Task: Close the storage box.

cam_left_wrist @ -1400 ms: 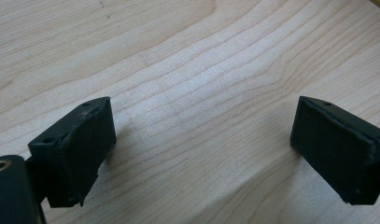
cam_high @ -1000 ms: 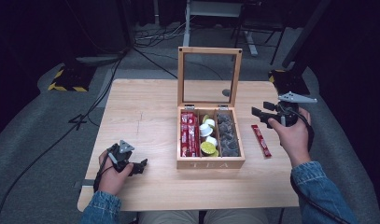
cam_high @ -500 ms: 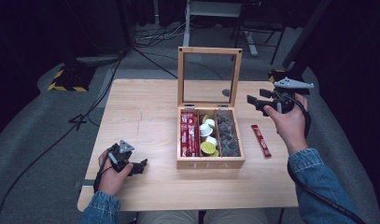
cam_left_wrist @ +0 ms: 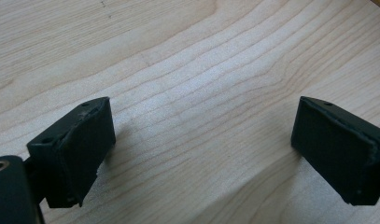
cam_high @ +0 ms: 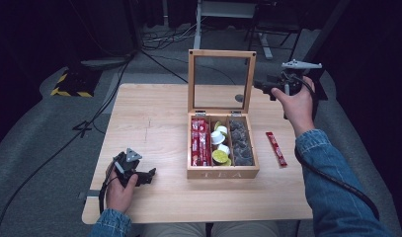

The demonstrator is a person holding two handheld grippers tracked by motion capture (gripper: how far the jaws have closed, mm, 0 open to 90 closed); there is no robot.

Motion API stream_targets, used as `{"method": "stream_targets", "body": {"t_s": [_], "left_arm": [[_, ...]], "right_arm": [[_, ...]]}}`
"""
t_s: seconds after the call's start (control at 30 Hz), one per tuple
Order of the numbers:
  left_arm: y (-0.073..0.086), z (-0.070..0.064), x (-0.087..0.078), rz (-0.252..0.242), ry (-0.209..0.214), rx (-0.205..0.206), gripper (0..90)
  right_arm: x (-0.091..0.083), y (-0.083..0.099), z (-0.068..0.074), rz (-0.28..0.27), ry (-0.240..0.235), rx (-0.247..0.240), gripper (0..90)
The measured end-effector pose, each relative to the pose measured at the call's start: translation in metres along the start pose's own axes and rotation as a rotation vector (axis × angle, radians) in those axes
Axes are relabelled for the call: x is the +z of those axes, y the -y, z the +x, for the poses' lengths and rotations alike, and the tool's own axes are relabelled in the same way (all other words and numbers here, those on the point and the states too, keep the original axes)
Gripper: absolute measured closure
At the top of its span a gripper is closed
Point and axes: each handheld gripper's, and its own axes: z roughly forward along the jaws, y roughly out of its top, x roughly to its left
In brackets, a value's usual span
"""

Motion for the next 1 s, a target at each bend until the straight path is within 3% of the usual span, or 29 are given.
{"method": "stream_targets", "body": {"t_s": [0.53,1.0], "left_arm": [[0.000,0.000,0.000,0.002,0.000,0.000,6.5],[0.000,0.000,0.000,0.001,-0.001,0.003,6.4]], "right_arm": [[0.055,-0.010,-0.026,-0.022,-0.011,0.029,34.7],[0.084,-0.003,-0.041,-0.018,-0.029,0.062,35.3]]}}
